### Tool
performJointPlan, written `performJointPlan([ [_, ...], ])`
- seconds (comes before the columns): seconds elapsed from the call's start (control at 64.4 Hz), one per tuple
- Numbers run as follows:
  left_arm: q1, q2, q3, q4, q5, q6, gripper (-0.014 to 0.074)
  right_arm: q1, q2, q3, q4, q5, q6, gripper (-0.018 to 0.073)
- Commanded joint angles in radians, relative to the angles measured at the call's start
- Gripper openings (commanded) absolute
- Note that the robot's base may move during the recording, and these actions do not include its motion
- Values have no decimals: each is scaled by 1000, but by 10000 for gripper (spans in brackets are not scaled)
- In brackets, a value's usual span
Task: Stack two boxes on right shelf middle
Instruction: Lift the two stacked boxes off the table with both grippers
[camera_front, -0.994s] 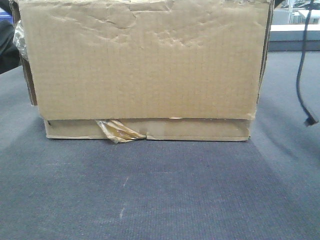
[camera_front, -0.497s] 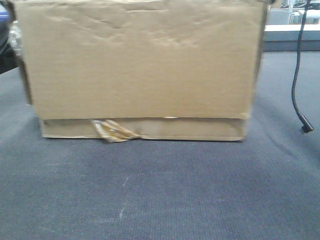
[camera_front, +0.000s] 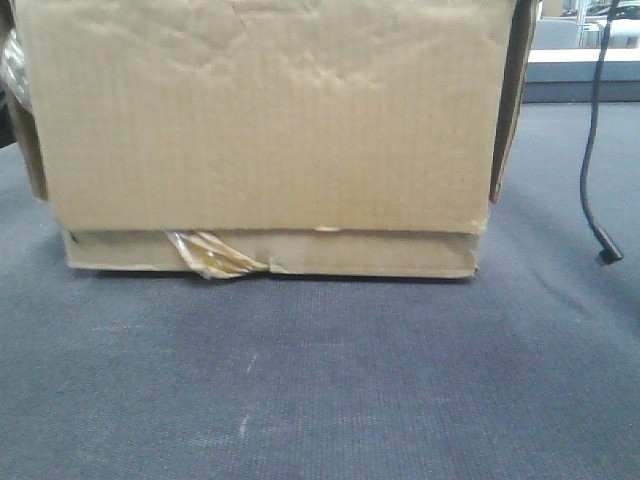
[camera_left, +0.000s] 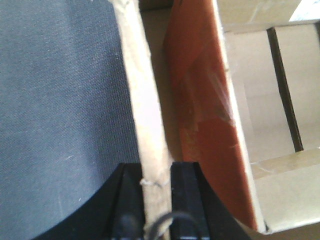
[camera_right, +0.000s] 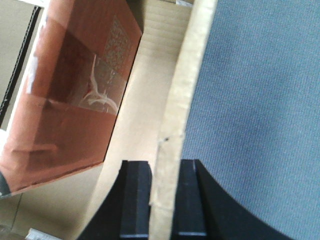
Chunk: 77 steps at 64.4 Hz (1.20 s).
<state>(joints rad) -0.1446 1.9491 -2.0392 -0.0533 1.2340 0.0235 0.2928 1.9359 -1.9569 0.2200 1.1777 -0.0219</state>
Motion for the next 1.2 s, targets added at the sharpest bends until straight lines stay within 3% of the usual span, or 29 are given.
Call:
performJointPlan([
  [0.0, 5, -63, -6, 13, -13, 1, -111, -1, -54, -7, 4, -17, -11, -153],
  [0.435, 5, -250, -52, 9, -13, -1, -111, -1, -252, -7, 4, -117, -11, -153],
  [0.637, 5, -313, -83, -35, -13, -1, -111, -1, -329, -7, 4, -152, -11, -153],
  [1.18, 5, -321, -89, -39, -13, -1, -111, -1, -364, -24, 4, -184, -11, -153],
])
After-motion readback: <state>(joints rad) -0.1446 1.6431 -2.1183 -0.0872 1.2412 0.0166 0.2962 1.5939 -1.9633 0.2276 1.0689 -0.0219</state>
